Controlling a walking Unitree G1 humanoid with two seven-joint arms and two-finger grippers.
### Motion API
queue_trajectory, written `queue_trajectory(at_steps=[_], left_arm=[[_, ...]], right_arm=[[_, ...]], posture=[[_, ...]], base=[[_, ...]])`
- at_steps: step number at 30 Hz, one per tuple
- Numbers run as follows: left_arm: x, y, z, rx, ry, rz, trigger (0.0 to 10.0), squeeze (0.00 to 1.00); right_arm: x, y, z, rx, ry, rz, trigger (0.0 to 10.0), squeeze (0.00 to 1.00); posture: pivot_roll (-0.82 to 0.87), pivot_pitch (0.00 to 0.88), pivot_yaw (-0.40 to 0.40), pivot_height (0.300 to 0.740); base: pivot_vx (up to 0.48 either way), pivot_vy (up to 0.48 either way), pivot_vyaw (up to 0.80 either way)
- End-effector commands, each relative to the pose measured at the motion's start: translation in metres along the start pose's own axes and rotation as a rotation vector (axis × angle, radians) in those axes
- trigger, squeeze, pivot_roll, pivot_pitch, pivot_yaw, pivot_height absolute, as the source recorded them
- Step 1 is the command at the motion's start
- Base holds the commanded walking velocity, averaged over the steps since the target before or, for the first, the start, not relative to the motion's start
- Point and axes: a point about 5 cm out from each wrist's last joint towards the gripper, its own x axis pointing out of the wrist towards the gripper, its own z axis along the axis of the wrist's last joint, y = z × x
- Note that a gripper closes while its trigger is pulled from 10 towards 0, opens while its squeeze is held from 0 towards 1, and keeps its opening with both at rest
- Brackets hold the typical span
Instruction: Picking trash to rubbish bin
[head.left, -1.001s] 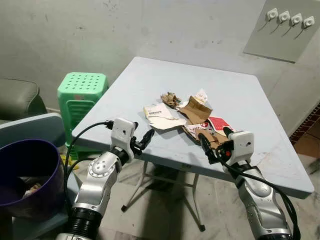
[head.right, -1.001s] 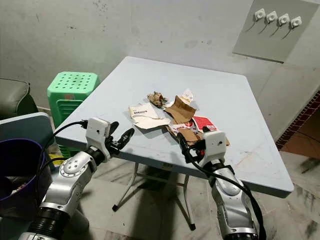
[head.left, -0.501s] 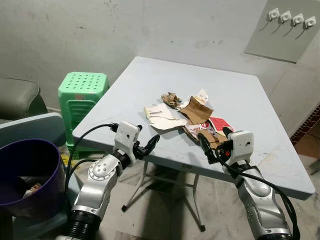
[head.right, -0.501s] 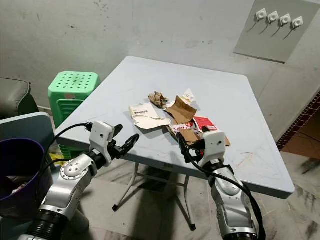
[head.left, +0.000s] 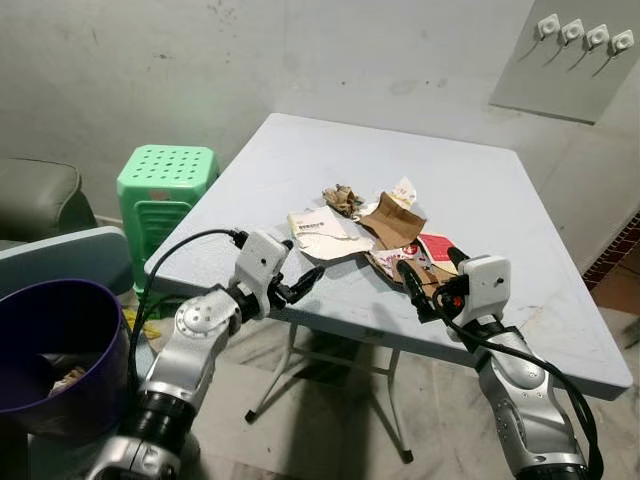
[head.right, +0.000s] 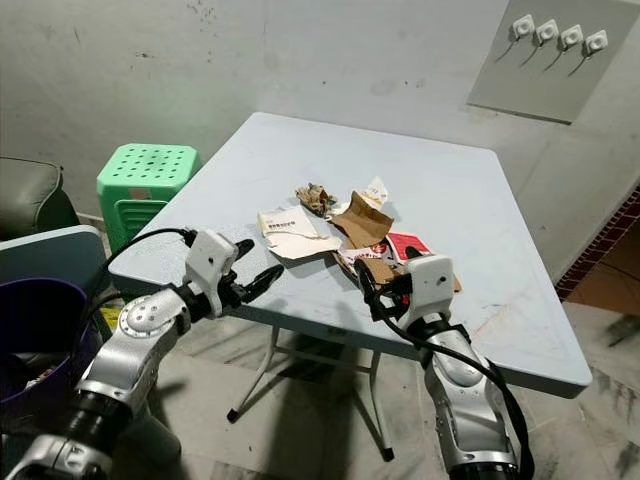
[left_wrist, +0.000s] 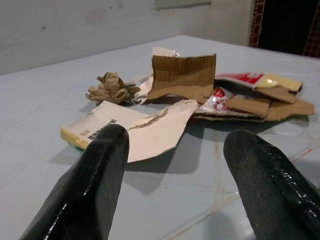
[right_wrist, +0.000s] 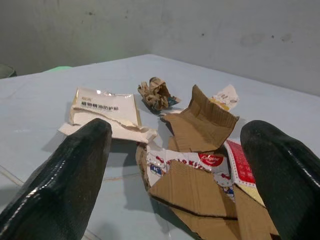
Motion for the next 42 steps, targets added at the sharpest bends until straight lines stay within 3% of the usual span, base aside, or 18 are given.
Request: queue_trajectory(at_steps=[1,3,17,20,35,42], left_arm=[[0.003,0.004,0.005,0.033,0.0,-0.022,10.0,0.0],[0.006,0.012,0.009,0.083,0.014,-0.059,10.0,0.0],[0.016,0.023,0.026,0.166,0.02,-0.174,10.0,0.0],[0.022,0.024,0.032,0.187,0.018,-0.209,10.0,0.0],[0.035,0.023,0.044,0.242,0.028,-0.288,10.0,0.0],[0.039,0.026,0.049,0.249,0.031,-0.28,10.0,0.0]], right_arm=[[-0.002,-0.003,0.008,-0.005,-0.021,-0.011,10.0,0.0],[-0.005,-0.003,0.011,-0.005,-0.028,-0.016,10.0,0.0],[-0.016,0.006,0.028,0.037,-0.056,-0.026,10.0,0.0],[-0.022,0.012,0.037,0.093,-0.062,0.002,10.0,0.0],[-0.063,0.048,0.071,0.147,-0.049,0.201,10.0,0.0],[-0.072,0.057,0.082,0.178,-0.053,0.248,10.0,0.0]], posture=[[-0.02,0.0,-0.072,0.74],[-0.03,0.006,-0.066,0.74],[-0.07,0.116,-0.031,0.74],[-0.07,0.14,-0.028,0.74],[-0.16,0.268,-0.016,0.74],[-0.18,0.29,-0.012,0.74]], base=[[0.0,0.0,0.0],[0.0,0.0,0.0],[0.0,0.0,0.0],[0.0,0.0,0.0],[0.0,0.0,0.0],[0.0,0.0,0.0]])
